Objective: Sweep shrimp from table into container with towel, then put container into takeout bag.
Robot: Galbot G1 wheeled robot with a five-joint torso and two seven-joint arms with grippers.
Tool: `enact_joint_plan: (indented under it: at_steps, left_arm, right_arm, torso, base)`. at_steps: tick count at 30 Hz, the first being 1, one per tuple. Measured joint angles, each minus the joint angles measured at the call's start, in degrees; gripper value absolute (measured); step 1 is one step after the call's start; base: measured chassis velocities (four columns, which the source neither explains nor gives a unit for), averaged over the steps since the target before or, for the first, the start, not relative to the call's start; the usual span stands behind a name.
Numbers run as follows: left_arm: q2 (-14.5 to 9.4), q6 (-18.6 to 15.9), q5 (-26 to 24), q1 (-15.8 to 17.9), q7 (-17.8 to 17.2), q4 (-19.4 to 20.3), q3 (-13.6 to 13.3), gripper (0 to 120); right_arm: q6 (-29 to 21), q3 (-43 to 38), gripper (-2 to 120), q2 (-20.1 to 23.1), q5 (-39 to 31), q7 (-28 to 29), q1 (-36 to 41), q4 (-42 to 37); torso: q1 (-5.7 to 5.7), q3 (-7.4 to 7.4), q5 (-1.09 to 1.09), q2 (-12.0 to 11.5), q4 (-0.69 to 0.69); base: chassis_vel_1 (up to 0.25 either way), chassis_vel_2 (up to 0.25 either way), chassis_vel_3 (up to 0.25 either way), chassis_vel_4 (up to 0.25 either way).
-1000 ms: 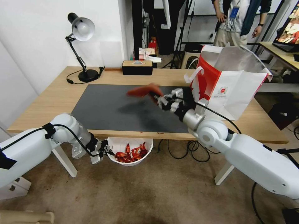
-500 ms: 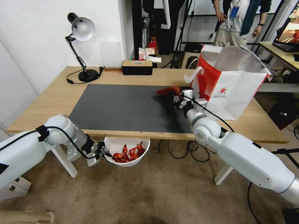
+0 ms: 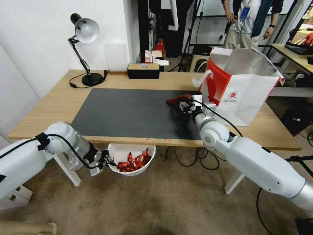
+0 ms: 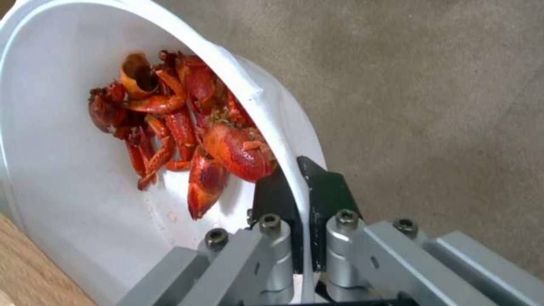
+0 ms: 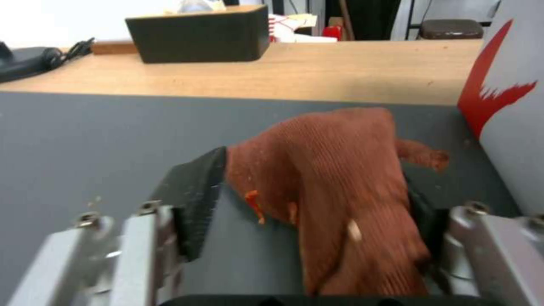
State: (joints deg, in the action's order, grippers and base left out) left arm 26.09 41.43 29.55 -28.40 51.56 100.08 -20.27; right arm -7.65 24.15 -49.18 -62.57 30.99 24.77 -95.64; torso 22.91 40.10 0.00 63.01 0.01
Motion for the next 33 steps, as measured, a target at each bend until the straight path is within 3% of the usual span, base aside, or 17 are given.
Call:
enact_joint_plan:
  at_steps: [7, 12, 16, 21, 24, 25, 28, 29, 32, 33]
  left_arm:
    - [-0.22, 0.07, 0.00, -0.28, 0.00, -0.04, 0.39, 0]
    - [-0.28, 0.14, 0.06, -0.88, 0.05, 0.15, 0.88, 0]
    - [-0.81, 0.15, 0.09, -1.72, 0.08, 1.04, 1.75, 0]
    - [-1.38, 0.15, 0.09, -2.75, 0.09, 2.15, 2.62, 0]
    - [-1.97, 0.15, 0.10, -4.66, 0.10, 2.93, 4.10, 0]
    - [-1.97, 0.15, 0.10, -4.66, 0.10, 2.93, 4.10, 0]
    - [-2.45, 0.49, 0.29, -8.24, 0.09, 3.64, 6.87, 0]
    - [-2.45, 0.49, 0.29, -8.24, 0.09, 3.64, 6.87, 0]
    - [-2.73, 0.98, 0.63, -11.17, 0.09, 4.20, 9.40, 0]
    - [-2.73, 0.98, 0.63, -11.17, 0.09, 4.20, 9.40, 0]
  right_arm:
    - [-0.73, 0.71, 94, 0.92, 0.93, -0.12, 0.32, -1.45]
    - [0.13, 0.34, 100, 2.18, 3.58, -1.93, 1.28, -3.04]
    - [8.45, -1.93, 100, 4.63, 9.29, -10.65, 4.87, -6.80]
    - [13.00, -5.22, 100, 7.15, 10.34, -18.75, 10.06, -11.52]
    - [15.10, -10.36, 100, 9.62, 15.57, -22.25, 19.61, -15.99]
    - [15.10, -10.36, 100, 9.62, 15.57, -22.25, 19.61, -15.99]
    - [16.30, -21.94, 100, 9.24, 23.85, -20.01, 34.12, -20.17]
    - [16.30, -21.94, 100, 9.24, 23.85, -20.01, 34.12, -20.17]
    - [16.79, -32.13, 100, 6.77, 29.45, -18.06, 47.05, -23.73]
    - [16.79, -32.13, 100, 6.77, 29.45, -18.06, 47.05, -23.73]
  torso:
    - [0.00, 0.00, 0.00, 0.00, 0.00]
    - [0.00, 0.00, 0.00, 0.00, 0.00]
    - [0.00, 0.00, 0.01, 0.01, -0.01]
    - [0.00, 0.00, 0.00, 0.02, 0.00]
    - [0.00, 0.00, 0.00, 0.02, -0.02]
    - [0.00, 0.00, 0.00, 0.02, -0.02]
    - [-0.01, -0.01, -0.01, 0.02, 0.00]
    - [-0.01, -0.01, -0.01, 0.02, 0.00]
    - [-0.01, 0.00, 0.00, 0.02, -0.01]
    - [-0.01, 0.00, 0.00, 0.02, -0.01]
  base:
    - [0.000, 0.000, 0.000, 0.000]
    - [0.000, 0.000, 0.000, 0.000]
    - [0.000, 0.000, 0.000, 0.000]
    - [0.000, 0.000, 0.000, 0.000]
    - [0.000, 0.000, 0.000, 0.000]
    - [0.000, 0.000, 0.000, 0.000]
    - [0.000, 0.000, 0.000, 0.000]
    - [0.000, 0.000, 0.000, 0.000]
    - [0.000, 0.000, 0.000, 0.000]
    - [0.000, 0.000, 0.000, 0.000]
